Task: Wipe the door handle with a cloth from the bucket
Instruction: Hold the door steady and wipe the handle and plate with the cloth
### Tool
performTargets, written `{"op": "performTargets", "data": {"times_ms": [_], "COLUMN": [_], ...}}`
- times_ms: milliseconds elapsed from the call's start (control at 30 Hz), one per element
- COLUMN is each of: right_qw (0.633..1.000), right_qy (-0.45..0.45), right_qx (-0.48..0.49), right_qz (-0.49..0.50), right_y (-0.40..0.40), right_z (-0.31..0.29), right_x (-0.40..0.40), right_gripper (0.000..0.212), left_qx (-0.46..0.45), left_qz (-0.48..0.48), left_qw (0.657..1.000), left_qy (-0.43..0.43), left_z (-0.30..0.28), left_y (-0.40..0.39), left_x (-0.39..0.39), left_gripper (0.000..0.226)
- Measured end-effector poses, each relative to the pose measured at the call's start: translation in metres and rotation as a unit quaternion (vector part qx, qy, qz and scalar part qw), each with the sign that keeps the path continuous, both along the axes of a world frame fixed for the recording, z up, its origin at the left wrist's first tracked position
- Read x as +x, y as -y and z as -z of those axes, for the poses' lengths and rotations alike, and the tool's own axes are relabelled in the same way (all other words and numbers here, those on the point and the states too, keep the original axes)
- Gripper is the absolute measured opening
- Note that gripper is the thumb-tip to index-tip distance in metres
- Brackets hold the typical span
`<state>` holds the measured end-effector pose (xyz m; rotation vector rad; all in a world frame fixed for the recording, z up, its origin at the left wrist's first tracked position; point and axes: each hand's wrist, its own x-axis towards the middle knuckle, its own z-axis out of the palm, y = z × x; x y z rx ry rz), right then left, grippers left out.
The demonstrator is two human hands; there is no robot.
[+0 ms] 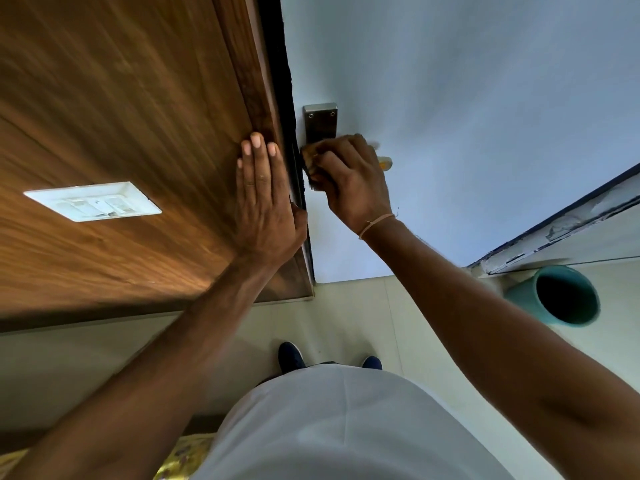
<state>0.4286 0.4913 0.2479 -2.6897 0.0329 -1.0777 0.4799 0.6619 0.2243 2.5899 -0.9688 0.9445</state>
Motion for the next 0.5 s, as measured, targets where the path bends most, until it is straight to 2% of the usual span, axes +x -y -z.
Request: {"op": "performTargets", "data": {"times_ms": [67,267,400,500], "right_qw": [1.000,0.998,0.998,0.999], "right_qy": [0.019,0.037,0.038,0.040], "right_qx": [-0.008,0.016,-0.001,-0.012], "right_qz": [-0.012,0.057,0.055,0.030], "right_y": [0.014,0.051,0.019,0.014], "right_z": [0.004,0.015,0.016,0.021], "right_x": [-0.005,-0.031,-0.015,-0.011], "right_gripper": [0.010,0.005,0.033,0.040], "left_qx": [-0.002,0.001,0.003,0.001], "left_qz": [0.001,-0.010,-0.014,-0.012], "left_qw": [1.000,1.000,1.000,1.000], "left_qy": [-0.003,-0.005,-0.010,-0.014], "left_z": [-0.001,-0.002,-0.002,-0.001], "left_y": [0.000,0.003,0.004,0.005], "left_x": [-0.001,-0.003,-0.005,-0.005], "left_gripper": [0.106,0.105,0.107,0.107]}}
